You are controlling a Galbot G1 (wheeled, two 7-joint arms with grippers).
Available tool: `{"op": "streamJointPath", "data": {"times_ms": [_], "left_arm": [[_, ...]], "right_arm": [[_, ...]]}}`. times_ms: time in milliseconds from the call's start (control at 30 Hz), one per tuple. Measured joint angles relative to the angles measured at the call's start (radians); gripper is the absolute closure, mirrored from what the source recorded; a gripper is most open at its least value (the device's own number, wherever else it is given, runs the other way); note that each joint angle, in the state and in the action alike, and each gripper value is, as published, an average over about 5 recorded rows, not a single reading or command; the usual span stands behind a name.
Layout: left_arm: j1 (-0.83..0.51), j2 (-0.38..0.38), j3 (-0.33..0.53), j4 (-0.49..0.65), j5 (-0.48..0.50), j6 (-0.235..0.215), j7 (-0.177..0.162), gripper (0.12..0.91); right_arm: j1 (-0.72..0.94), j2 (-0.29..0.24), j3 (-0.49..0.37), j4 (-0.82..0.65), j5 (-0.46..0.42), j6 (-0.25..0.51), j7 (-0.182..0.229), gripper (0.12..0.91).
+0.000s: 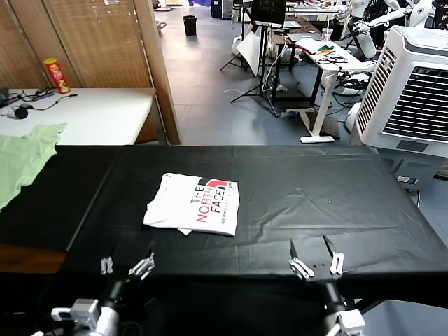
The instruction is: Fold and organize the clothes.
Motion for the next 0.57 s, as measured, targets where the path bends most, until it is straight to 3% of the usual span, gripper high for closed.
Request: {"op": "streamJointPath", "data": {"times_ms": [333, 567], "left_arm": [[0.143, -0.001, -0.070, -0.064, -0.048, -0.008, 0.012, 0.232], [0.194, -0.005, -0.111, -0.077, -0.062, -0.010, 0.039, 0.232]], "right_arm": [[-0.197, -0.023, 0.007, 0.105, 0.044, -0.095, 0.084, 0.227], [-0.236, -0.024, 0.005, 0.120, 0.046, -0.105, 0.090, 0.227]]}}
